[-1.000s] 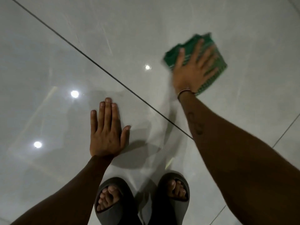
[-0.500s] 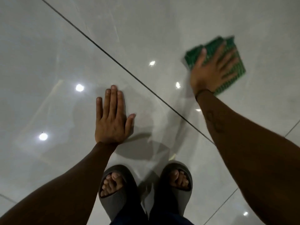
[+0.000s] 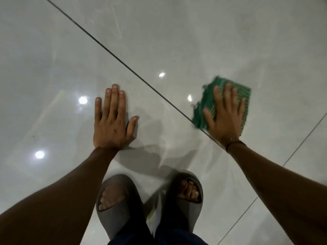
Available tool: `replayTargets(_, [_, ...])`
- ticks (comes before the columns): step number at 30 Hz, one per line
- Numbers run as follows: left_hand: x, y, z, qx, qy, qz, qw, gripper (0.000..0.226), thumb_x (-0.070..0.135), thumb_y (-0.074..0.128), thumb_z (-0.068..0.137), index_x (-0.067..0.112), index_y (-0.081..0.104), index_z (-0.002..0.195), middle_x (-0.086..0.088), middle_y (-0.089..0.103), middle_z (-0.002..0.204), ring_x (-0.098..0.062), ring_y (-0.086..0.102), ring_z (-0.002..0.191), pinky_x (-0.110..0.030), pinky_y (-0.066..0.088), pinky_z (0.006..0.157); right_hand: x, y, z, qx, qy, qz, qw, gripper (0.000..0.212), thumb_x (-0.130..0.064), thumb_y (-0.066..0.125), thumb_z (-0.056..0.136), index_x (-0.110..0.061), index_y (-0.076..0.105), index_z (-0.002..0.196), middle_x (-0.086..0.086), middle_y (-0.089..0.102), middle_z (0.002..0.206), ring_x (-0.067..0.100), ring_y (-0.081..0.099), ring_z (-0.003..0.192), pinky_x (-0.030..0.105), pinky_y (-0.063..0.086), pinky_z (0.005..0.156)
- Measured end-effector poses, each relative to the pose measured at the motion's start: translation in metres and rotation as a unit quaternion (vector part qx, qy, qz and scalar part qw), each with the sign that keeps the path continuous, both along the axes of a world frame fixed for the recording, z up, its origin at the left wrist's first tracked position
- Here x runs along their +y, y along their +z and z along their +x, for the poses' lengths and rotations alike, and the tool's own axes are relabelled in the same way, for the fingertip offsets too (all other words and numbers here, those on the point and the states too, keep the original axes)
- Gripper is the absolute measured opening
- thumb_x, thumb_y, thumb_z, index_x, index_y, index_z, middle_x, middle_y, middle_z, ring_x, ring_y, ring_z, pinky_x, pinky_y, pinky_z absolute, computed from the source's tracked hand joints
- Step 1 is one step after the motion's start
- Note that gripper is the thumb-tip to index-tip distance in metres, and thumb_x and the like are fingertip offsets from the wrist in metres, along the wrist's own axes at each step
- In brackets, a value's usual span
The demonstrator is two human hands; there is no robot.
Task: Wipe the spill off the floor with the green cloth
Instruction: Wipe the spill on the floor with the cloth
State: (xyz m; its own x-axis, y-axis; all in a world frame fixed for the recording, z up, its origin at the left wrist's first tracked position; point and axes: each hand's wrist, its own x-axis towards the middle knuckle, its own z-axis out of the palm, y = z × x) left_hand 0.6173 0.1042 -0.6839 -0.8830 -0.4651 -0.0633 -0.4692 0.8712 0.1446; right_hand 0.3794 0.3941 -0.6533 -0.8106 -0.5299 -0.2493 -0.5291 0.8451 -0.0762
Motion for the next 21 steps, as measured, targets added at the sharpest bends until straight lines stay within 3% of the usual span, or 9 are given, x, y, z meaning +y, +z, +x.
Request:
replayTargets(2, [0.000,0.001,-0.001,-0.002,-0.001,0.000,1.000,0.088,0.060,0.030,0.112,0.010,0.004,0.179,-0.016,0.006,0.189,-0.032,0.004,0.178,-0.059,0.010,0.144,-0.040,0.001,-0.023,0.034,-0.185,-0.010,0.982,0.087,-0.078,0.003,0.101,-0.028,0.009,0.173,0.013,0.008,0.183,0.038,0.006,0.169,0.070,0.008,0.133])
replayTargets(4, [0.001,0.006,-0.004,-0.012,0.006,0.018,1.000,0.087,0.060,0.028,0.111,0.010,0.004,0.179,-0.017,0.006,0.189,-0.033,0.004,0.177,-0.059,0.009,0.144,-0.090,0.004,-0.032,0.021,-0.255,-0.027,0.966,0.095,-0.079,-0.005,0.098,-0.024,0.011,0.173,0.016,0.009,0.182,0.040,0.007,0.169,0.072,0.009,0.132])
replayTargets(6, [0.005,0.016,-0.008,-0.030,0.017,0.047,0.998,0.086,0.058,0.027,0.111,0.009,0.005,0.178,-0.018,0.005,0.189,-0.035,0.004,0.177,-0.059,0.006,0.144,-0.124,0.002,-0.019,-0.015,-0.171,-0.046,0.984,0.089,-0.078,0.006,0.103,-0.024,0.012,0.173,0.017,0.008,0.182,0.041,0.006,0.169,0.075,0.003,0.132])
replayTargets(8, [0.011,0.030,-0.017,-0.045,0.045,0.077,0.995,0.082,0.049,0.027,0.111,0.008,0.007,0.178,-0.019,0.005,0.189,-0.037,0.005,0.177,-0.059,0.006,0.144,-0.135,0.001,0.016,-0.031,-0.006,-0.045,0.999,0.084,-0.075,0.018,0.105,-0.025,0.013,0.173,0.016,0.009,0.182,0.041,0.008,0.168,0.073,0.000,0.133])
replayTargets(10, [0.026,0.047,-0.028,-0.042,0.110,0.093,0.989,0.075,0.039,0.033,0.110,0.009,0.017,0.177,-0.023,0.019,0.186,-0.044,0.021,0.172,-0.060,0.020,0.140,-0.122,0.005,0.055,-0.051,0.123,-0.026,0.991,0.085,-0.076,0.022,0.105,-0.026,0.012,0.173,0.016,0.008,0.182,0.039,0.008,0.169,0.071,0.005,0.133])
replayTargets(12, [0.049,0.064,-0.044,-0.041,0.182,0.116,0.976,0.070,0.039,0.037,0.105,0.010,0.037,0.169,-0.026,0.042,0.169,-0.047,0.047,0.152,-0.060,0.044,0.122,-0.100,0.009,0.083,-0.074,0.154,-0.012,0.985,0.084,-0.073,0.026,0.106,-0.026,0.009,0.173,0.016,0.003,0.183,0.038,0.004,0.170,0.069,0.008,0.134])
replayTargets(15, [0.088,0.087,-0.062,-0.045,0.225,0.212,0.950,0.060,0.049,0.045,0.108,0.010,0.053,0.153,-0.022,0.057,0.147,-0.039,0.060,0.130,-0.054,0.058,0.100,-0.071,0.025,0.106,-0.092,0.088,-0.032,0.991,0.076,-0.061,0.036,0.109,-0.028,0.011,0.173,0.019,0.000,0.182,0.039,0.001,0.169,0.069,0.010,0.134])
replayTargets(18, [0.108,0.095,-0.074,-0.087,0.247,0.300,0.917,0.048,0.034,0.066,0.105,0.008,0.058,0.145,-0.018,0.061,0.142,-0.036,0.063,0.129,-0.051,0.060,0.099,-0.055,0.049,0.111,-0.131,-0.081,-0.018,0.988,0.074,-0.052,0.048,0.109,-0.034,0.013,0.172,0.024,0.002,0.179,0.046,0.004,0.167,0.068,0.013,0.133])
replayTargets(21, [0.096,0.109,-0.087,-0.134,0.311,0.390,0.856,0.032,0.020,0.069,0.102,0.004,0.070,0.131,-0.018,0.073,0.134,-0.038,0.072,0.121,-0.044,0.062,0.097,-0.059,0.083,0.101,-0.244,-0.159,-0.058,0.955,0.068,-0.025,0.059,0.104,-0.029,0.032,0.166,0.025,0.042,0.155,0.043,0.049,0.141,0.055,0.048,0.117])
